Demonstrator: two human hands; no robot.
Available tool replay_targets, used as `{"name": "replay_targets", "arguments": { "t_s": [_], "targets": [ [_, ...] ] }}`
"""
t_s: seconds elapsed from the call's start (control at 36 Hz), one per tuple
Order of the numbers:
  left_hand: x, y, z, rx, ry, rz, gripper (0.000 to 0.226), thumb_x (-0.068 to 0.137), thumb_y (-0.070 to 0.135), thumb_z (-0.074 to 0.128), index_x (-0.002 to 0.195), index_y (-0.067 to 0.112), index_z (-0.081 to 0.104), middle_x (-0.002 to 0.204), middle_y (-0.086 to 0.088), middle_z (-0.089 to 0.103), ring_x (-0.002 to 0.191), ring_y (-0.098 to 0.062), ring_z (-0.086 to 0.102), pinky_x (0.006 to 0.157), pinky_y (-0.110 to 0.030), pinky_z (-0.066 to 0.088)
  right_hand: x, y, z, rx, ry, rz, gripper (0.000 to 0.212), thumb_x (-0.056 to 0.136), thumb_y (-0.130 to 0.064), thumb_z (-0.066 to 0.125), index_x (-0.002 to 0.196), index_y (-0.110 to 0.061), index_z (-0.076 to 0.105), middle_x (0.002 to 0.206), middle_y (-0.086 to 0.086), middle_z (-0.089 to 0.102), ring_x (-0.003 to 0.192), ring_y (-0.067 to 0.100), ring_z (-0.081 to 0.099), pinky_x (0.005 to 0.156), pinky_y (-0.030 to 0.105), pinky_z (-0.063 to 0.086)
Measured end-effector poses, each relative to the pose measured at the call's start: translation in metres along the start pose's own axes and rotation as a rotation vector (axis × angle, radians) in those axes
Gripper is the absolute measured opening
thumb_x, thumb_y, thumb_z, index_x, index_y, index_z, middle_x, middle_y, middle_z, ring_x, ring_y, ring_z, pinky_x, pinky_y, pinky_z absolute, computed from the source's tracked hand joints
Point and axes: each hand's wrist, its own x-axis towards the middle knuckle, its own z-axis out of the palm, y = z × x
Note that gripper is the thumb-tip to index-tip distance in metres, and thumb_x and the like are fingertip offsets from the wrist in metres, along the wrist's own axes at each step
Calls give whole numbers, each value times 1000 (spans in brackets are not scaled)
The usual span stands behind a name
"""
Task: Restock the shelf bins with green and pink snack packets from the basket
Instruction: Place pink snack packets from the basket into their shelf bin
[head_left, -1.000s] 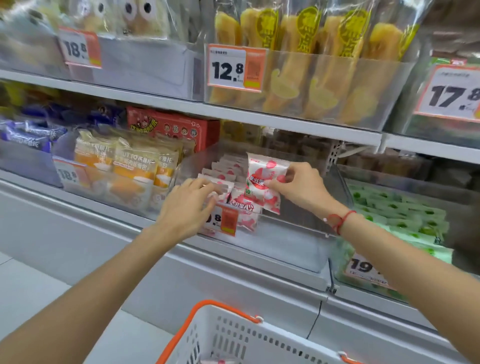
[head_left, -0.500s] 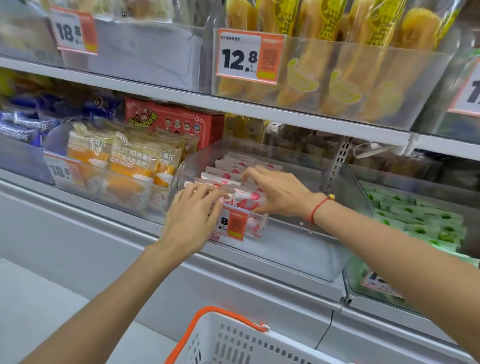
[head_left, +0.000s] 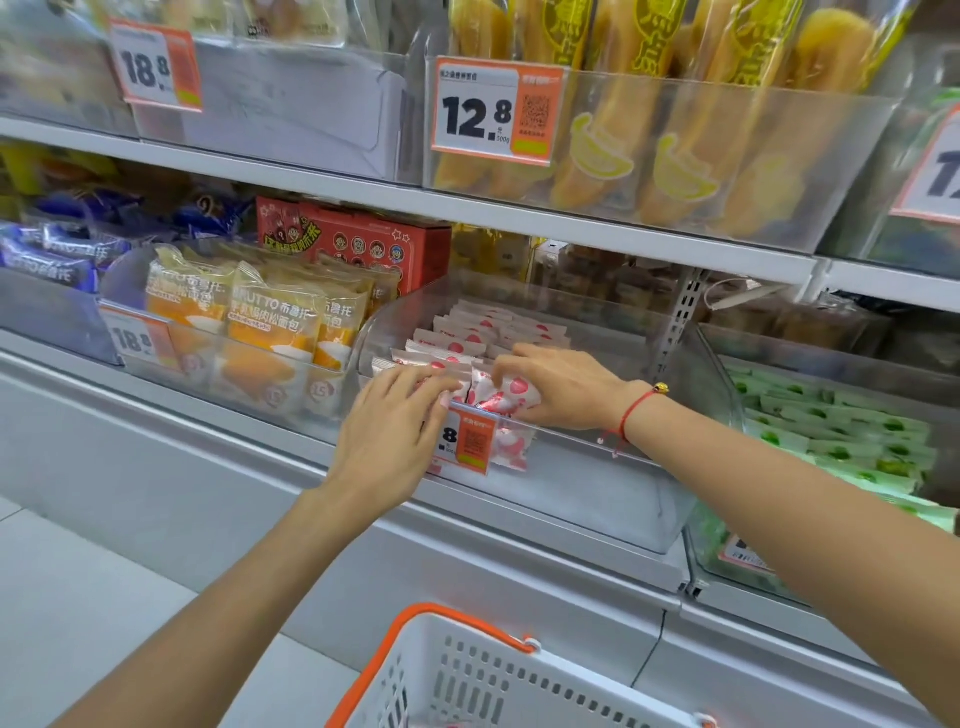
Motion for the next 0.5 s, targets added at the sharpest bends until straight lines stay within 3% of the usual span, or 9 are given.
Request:
{"name": "replay_targets", "arguments": {
  "t_s": [0.08,0.14,0.19,0.33,0.42,0.5],
  "targets": [
    [-8,1,-2,-22,10,33,42,102,18,36,143,22,42,145,5,43,139,-15,28,115,-28,16,-12,-3,-9,113,24,78,33,89,-39,61,120,-29,55,114,-2,52,98,15,51,67,21,42],
    [-16,5,-3,-50,42,5,51,98,6,43,146,23,37,149,5,37,142,-14,22,119,-31,10,-26,-9,-14,181,134,123,31,89,-32,62,120,-27,58,119,-3,53,106,14,49,78,26,47],
    [-27,11,-4,-79,121,-39,52,94,4,49,143,22,40,146,4,42,138,-13,28,118,-33,17,-44,-20,-17,240,298,143,27,88,-25,63,115,-25,61,117,-4,54,108,12,47,83,26,46],
    [-64,33,-2,-213,251,-271,36,90,13,59,124,24,55,118,9,58,112,-8,43,93,-29,38,-91,-58,-1,359,541,140,12,83,-19,66,93,-25,63,87,-18,49,82,5,44,65,20,41],
    [-97,38,7,-294,229,-393,24,90,19,59,112,27,58,105,16,59,101,-8,48,83,-29,41,-113,-79,26,440,421,117,12,82,-21,65,87,-29,57,75,-17,45,70,4,43,58,25,42],
    [-137,36,22,-276,69,-455,19,90,21,56,107,30,57,100,19,58,93,-4,49,79,-28,41,-134,-99,67,485,181,98,13,83,-21,62,94,-28,58,79,-14,50,71,7,46,59,31,41]
  ]
}}
